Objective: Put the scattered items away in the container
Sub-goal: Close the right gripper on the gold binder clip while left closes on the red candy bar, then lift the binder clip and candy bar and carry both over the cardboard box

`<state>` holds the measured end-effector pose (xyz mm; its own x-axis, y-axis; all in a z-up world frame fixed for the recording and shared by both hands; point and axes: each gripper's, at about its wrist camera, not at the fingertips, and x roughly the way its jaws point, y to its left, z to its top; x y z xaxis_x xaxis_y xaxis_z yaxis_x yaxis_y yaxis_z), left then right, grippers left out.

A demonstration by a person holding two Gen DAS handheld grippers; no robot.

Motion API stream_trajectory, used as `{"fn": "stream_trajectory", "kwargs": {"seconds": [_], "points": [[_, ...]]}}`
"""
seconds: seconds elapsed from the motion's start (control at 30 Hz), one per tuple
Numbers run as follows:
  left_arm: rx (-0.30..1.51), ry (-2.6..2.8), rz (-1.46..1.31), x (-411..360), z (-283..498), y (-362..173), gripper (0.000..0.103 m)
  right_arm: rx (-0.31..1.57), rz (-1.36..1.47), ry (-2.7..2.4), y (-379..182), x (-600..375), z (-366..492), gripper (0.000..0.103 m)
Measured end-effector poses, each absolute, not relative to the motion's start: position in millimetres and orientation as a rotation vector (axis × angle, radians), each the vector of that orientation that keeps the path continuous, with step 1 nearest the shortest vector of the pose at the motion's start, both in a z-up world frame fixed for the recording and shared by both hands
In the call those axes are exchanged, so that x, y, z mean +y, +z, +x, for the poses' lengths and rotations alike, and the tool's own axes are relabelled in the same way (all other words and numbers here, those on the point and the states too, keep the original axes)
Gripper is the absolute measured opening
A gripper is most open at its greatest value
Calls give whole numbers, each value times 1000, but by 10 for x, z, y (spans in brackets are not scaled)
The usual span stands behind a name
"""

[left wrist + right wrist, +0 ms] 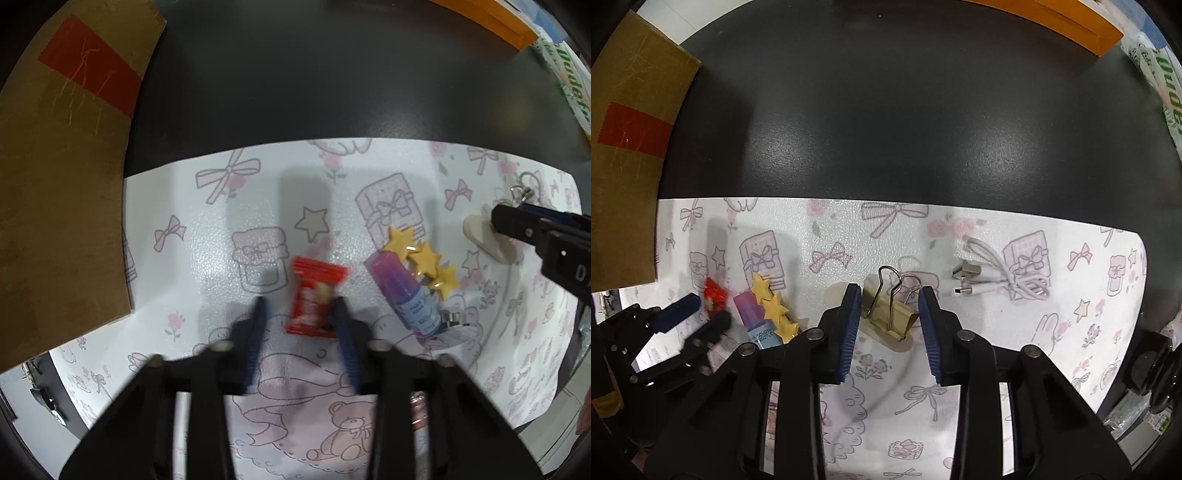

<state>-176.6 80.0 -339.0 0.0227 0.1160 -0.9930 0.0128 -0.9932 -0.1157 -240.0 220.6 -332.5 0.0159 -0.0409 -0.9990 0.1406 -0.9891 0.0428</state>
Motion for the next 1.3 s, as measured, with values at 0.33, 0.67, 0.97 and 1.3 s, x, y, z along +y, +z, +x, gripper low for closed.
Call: {"fn": "stream_trajectory", "kwargs": {"seconds": [0.33,0.67,0.97,1.3], "points": [[-179,2139,-2189,669,-1747,-3379,22,101,2129,-2127,-3247,2214,-2435,32],[-204,2157,-2166,574,-1715,-3397,22,103,2106,-2152,-3109,2346,-2259,32],[-227,2189,-2128,547,-1642,-3268,22,111,2073,-2173,-2938,2282,-2111,32],[-241,2251,-2087,531,-1576,-3012,22,121,2022,-2220,-2680,2278,-2011,32]]}}
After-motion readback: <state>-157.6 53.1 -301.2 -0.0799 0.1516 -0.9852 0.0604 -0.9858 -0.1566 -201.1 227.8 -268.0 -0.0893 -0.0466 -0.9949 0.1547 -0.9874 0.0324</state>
